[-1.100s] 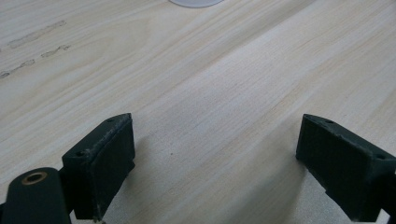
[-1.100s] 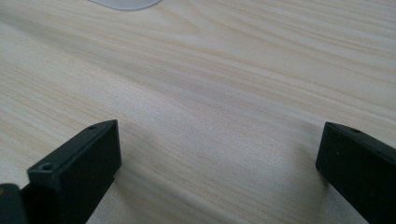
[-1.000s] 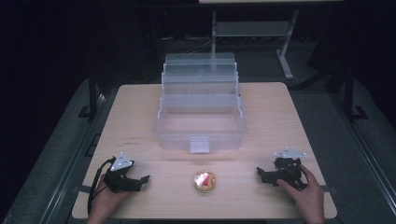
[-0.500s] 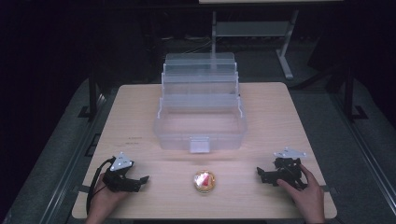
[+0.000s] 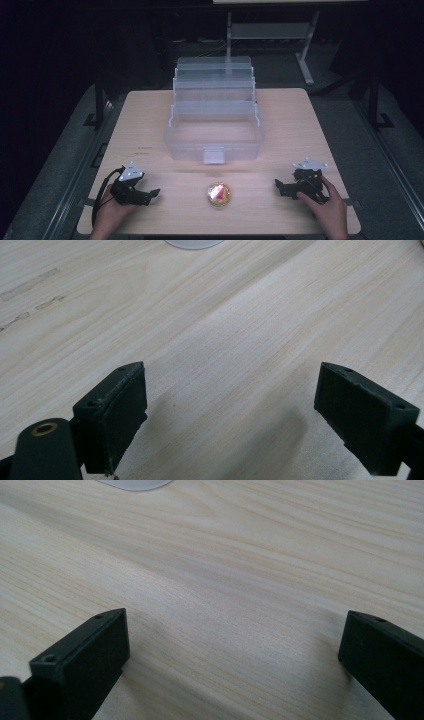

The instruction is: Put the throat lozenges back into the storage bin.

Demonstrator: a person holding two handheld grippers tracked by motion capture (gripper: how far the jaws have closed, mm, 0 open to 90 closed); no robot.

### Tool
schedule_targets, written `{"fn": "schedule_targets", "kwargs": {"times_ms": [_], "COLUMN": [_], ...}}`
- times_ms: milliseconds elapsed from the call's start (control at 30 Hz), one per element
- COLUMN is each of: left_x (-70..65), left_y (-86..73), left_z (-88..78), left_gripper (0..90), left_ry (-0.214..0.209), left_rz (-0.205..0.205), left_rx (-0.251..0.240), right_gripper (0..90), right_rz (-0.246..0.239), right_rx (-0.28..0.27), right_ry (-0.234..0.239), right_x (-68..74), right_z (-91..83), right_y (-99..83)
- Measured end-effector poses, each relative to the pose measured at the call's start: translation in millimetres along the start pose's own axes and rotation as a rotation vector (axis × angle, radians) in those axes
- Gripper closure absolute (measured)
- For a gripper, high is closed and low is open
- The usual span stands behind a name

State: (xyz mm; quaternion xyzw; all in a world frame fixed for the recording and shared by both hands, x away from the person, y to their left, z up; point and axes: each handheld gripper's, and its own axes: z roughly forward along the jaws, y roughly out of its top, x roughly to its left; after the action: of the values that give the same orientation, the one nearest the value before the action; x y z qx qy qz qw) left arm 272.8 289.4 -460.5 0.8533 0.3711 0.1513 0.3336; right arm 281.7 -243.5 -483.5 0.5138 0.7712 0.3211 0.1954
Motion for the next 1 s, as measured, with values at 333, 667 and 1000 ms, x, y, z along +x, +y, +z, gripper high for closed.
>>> {"fn": "schedule_targets", "kwargs": {"times_ms": [333,667,1000], "left_x": [-1.2,-6.6,-14.8], "left_y": [5.9,16.0,26.5], "left_z": [-3.0,-5.0,-1.9], "left_gripper": [13.3,13.5,13.7], "left_ry": [-0.009,-0.029,-0.056], "left_rz": [0.005,0.023,0.042], "left_rx": [0.007,0.017,0.033], "right_gripper": [0.0,0.0,0.0], "right_rz": [-0.001,-0.001,-0.001], "right_rx": [0.001,0.000,0.000], "right_ry": [0.001,0.001,0.001], "right_x": [-0.1,-0.1,-0.1], "right_z": [0.0,0.0,0.0], "right_y": [0.0,0.0,0.0]}}
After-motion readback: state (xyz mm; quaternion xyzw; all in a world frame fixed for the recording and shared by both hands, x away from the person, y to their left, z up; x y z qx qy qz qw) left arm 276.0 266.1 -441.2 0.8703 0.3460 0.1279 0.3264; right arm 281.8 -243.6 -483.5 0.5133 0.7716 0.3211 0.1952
